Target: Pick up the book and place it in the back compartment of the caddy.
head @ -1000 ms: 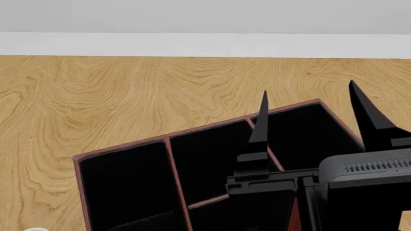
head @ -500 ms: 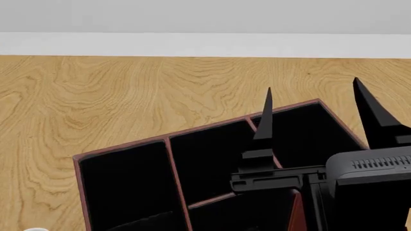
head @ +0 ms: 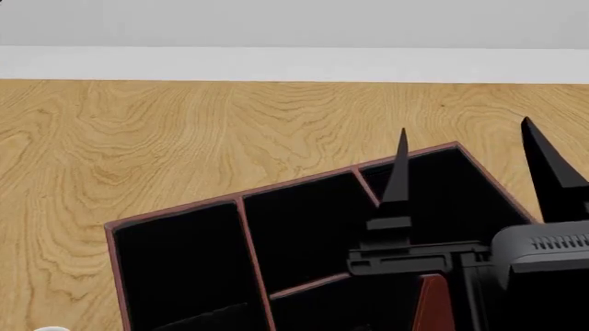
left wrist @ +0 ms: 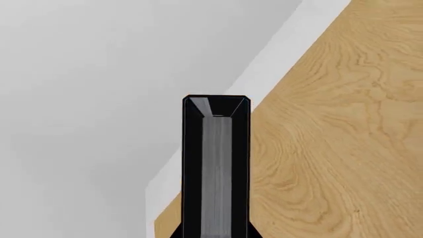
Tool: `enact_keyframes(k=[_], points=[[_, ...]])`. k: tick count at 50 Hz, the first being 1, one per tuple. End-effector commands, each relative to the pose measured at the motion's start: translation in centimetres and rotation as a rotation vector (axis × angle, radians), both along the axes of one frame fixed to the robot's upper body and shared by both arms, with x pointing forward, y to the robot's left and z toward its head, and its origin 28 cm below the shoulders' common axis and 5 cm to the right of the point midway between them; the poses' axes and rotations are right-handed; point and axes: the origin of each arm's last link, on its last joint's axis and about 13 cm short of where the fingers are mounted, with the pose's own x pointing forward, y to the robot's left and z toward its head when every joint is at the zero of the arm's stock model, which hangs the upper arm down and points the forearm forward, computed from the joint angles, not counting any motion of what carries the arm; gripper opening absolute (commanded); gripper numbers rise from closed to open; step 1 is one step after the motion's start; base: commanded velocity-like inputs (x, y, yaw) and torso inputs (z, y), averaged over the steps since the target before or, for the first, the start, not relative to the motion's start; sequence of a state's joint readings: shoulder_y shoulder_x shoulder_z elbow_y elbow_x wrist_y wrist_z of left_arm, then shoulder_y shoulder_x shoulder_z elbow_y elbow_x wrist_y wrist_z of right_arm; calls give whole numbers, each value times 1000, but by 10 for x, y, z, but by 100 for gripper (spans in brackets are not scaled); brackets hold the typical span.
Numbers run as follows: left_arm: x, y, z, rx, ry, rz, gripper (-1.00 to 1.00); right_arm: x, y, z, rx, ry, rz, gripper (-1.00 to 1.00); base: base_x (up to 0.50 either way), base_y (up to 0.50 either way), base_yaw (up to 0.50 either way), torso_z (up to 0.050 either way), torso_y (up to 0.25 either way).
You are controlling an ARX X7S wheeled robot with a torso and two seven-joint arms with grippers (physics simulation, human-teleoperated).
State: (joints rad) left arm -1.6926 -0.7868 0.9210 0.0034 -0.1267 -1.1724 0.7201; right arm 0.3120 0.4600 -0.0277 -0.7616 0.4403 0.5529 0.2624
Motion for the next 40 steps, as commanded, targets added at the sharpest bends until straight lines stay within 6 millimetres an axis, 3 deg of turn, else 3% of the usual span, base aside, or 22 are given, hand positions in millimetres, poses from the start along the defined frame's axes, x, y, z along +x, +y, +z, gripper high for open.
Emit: enact_keyframes(k=[1, 27, 40], points=[[8, -20, 19, -24, -77, -60, -100, -1, -4, -2, 8, -6, -7, 100, 0, 0, 0, 0, 0], [43, -72, 31, -148, 63, -260, -100, -4, -22, -3, 41, -47, -27, 100, 0, 0, 0, 0, 2], [60, -99, 19, -165, 181, -366, -100, -3, -24, -4, 56, -56, -32, 100, 0, 0, 0, 0, 1]])
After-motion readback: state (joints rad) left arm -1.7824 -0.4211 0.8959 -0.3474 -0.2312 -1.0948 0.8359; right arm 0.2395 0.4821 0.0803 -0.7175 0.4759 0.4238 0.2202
